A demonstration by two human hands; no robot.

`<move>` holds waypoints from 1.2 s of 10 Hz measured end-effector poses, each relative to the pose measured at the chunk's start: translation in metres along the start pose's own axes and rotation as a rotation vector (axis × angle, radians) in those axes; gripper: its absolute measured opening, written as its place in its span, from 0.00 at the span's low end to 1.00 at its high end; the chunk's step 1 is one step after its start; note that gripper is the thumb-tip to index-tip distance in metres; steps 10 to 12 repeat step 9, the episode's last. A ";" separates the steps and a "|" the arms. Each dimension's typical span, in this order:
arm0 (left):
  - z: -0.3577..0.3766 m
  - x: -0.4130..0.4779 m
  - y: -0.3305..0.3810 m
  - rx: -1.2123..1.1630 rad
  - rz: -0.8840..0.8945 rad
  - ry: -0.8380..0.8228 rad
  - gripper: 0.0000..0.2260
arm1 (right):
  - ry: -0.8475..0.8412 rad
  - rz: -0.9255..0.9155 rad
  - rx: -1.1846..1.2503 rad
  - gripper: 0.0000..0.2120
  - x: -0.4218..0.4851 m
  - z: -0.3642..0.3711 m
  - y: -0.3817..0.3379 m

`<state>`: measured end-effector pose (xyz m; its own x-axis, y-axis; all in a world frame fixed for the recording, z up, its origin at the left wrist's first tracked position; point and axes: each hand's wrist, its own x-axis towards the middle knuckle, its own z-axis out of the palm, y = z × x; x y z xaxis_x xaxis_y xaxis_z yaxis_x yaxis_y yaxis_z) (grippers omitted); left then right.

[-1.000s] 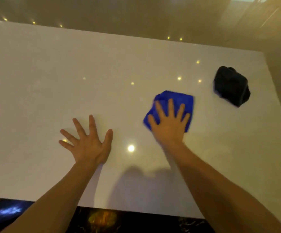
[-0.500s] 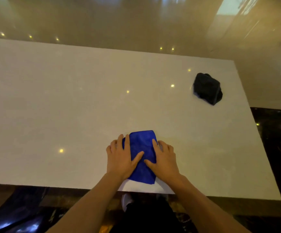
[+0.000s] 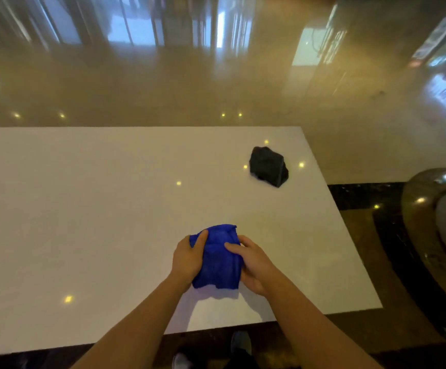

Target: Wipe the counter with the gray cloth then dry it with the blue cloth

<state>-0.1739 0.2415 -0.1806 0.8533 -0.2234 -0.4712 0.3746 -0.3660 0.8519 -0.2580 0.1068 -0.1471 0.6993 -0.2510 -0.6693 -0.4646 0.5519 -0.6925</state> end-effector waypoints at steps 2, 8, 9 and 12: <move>0.114 0.011 0.081 0.052 0.177 -0.080 0.17 | 0.308 -0.226 -0.100 0.08 0.007 -0.075 -0.073; 0.230 0.104 0.077 0.847 0.148 0.074 0.23 | 0.537 -0.284 -0.831 0.15 0.139 -0.181 -0.092; 0.211 0.092 0.106 0.995 0.157 0.050 0.28 | 0.520 -0.238 -0.995 0.23 0.112 -0.182 -0.120; 0.211 0.092 0.106 0.995 0.157 0.050 0.28 | 0.520 -0.238 -0.995 0.23 0.112 -0.182 -0.120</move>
